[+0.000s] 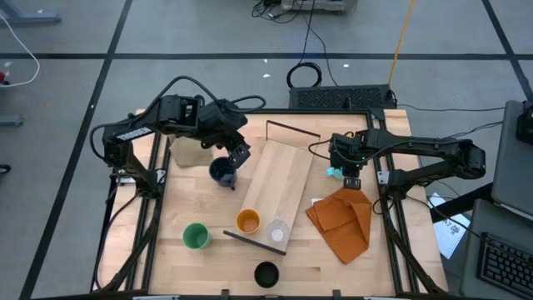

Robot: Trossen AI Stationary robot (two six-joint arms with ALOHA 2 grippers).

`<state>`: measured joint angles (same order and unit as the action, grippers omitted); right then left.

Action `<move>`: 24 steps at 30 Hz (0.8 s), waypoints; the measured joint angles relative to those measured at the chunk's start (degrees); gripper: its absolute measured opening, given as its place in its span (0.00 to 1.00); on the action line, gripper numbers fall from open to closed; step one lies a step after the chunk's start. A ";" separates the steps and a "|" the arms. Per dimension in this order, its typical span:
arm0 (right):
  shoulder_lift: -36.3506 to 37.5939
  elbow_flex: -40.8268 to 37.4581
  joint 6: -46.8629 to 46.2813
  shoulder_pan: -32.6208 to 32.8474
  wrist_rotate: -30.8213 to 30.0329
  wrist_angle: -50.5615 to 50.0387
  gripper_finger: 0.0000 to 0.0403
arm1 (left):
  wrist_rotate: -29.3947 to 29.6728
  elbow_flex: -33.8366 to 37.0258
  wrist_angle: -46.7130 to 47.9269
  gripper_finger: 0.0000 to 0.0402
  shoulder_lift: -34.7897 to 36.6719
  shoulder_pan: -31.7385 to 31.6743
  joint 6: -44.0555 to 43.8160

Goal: Stack small to large cups/mugs on shelf
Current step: Put the light blue mug on the shelf

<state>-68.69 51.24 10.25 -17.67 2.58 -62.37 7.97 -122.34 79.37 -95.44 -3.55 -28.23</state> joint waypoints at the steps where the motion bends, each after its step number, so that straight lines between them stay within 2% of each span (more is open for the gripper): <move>1: 0.00 0.00 0.13 0.00 0.01 0.00 0.11 | 0.00 0.00 0.00 0.44 0.00 -0.01 -0.02; 2: 0.00 0.00 0.41 0.00 -0.01 0.00 0.06 | 0.00 0.00 0.00 0.44 0.00 0.00 -0.02; 4: 0.00 0.00 0.84 0.00 -0.03 0.00 0.02 | -0.02 0.00 0.00 0.44 0.00 0.00 -0.02; 24: 0.04 0.00 0.03 0.13 0.31 -1.24 0.00 | -0.05 0.00 0.02 0.44 0.00 0.00 -0.19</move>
<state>-68.64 51.24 10.27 -17.54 2.89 -63.61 7.92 -122.34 79.40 -95.44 -3.55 -28.42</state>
